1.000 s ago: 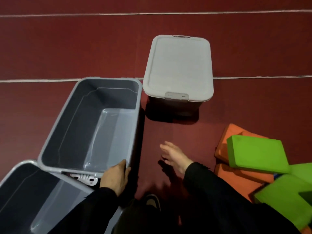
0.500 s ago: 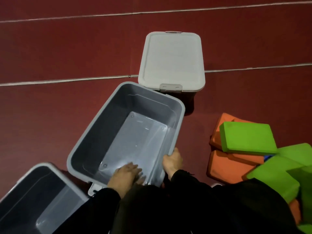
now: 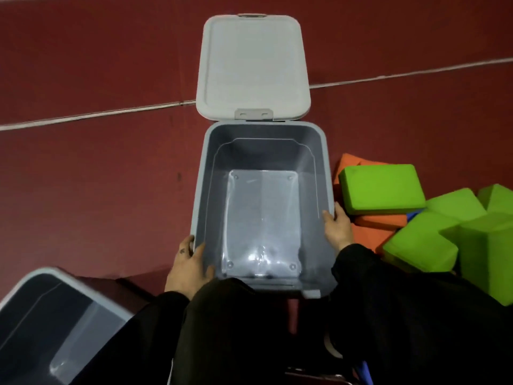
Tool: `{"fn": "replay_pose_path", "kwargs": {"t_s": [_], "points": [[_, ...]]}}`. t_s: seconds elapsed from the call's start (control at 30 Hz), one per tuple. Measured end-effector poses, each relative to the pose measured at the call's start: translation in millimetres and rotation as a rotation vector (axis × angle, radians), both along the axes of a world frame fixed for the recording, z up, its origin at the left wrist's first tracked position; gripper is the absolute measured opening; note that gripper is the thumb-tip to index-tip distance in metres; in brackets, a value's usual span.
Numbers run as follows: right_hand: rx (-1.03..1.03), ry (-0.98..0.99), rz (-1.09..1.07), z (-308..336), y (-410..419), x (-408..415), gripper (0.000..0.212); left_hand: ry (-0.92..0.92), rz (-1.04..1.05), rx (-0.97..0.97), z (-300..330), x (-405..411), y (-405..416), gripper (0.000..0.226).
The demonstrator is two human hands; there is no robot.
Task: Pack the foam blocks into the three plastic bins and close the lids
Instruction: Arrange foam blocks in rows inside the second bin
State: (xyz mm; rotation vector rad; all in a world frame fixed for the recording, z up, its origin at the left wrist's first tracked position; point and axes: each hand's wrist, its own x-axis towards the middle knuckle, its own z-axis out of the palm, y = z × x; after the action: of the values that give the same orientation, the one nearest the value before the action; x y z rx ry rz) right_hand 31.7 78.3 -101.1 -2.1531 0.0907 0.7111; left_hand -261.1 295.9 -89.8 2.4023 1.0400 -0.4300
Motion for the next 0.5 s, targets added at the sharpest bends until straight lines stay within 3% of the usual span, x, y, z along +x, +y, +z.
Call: {"fn": "replay_pose_path", "kwargs": {"t_s": [0.1, 0.27, 0.5], "points": [[0.019, 0.015, 0.075, 13.2, -13.9, 2.0, 0.066, -0.057, -0.104, 0.152, 17.0, 15.8, -7.1, 0.053], [0.007, -0.218, 0.2, 71.0, -38.4, -5.7, 0.017, -0.198, -0.276, -0.042, 84.0, 91.6, -31.5, 0.036], [-0.001, -0.256, 0.31, 166.6, -112.4, -1.8, 0.014, -0.393, -0.424, -0.116, 188.9, 177.5, -126.5, 0.032]]}}
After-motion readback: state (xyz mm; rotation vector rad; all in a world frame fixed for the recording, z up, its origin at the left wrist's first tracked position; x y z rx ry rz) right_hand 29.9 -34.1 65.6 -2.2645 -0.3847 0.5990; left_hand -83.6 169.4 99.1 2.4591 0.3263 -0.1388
